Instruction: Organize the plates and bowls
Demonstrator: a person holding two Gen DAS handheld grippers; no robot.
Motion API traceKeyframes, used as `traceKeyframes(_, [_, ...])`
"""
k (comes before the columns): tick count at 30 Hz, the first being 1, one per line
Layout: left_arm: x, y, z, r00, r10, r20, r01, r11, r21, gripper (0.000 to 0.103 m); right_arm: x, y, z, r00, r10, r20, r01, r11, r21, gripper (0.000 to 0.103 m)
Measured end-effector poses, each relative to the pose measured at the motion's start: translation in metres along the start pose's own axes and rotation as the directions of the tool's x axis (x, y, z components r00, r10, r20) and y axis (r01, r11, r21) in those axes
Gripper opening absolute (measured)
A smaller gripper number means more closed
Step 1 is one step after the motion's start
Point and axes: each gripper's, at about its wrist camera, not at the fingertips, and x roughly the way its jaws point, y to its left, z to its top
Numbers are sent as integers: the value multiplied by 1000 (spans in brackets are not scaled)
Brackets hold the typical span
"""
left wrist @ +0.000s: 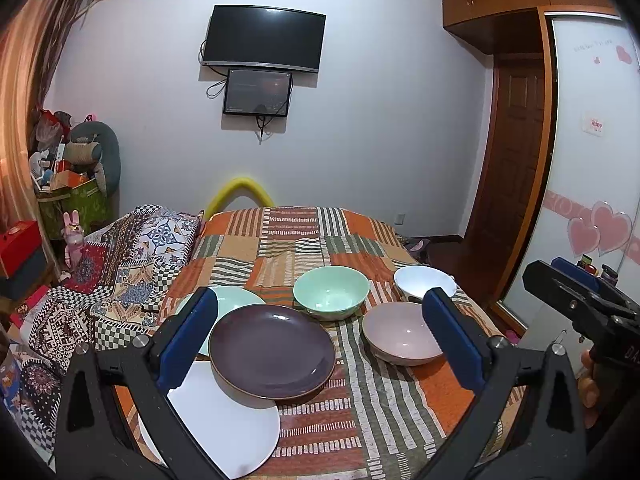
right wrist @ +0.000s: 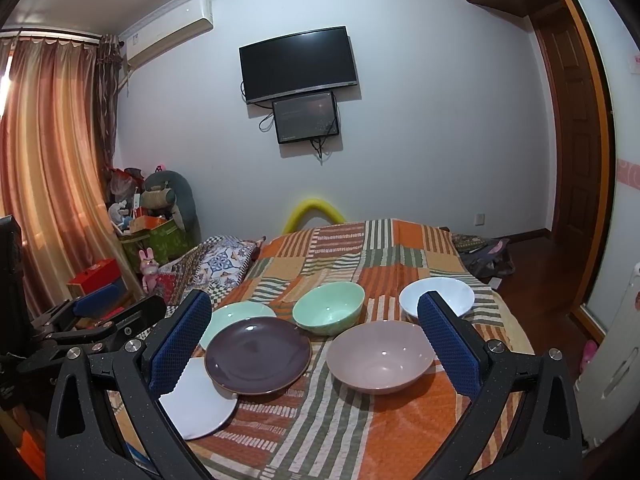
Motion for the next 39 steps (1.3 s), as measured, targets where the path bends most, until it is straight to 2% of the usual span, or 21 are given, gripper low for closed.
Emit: traceKeyframes(39, [-4,4,0,1000,-1,9,1,1000,-24,103,-2,2,1,1000,9,9,-9,1000,-14,103])
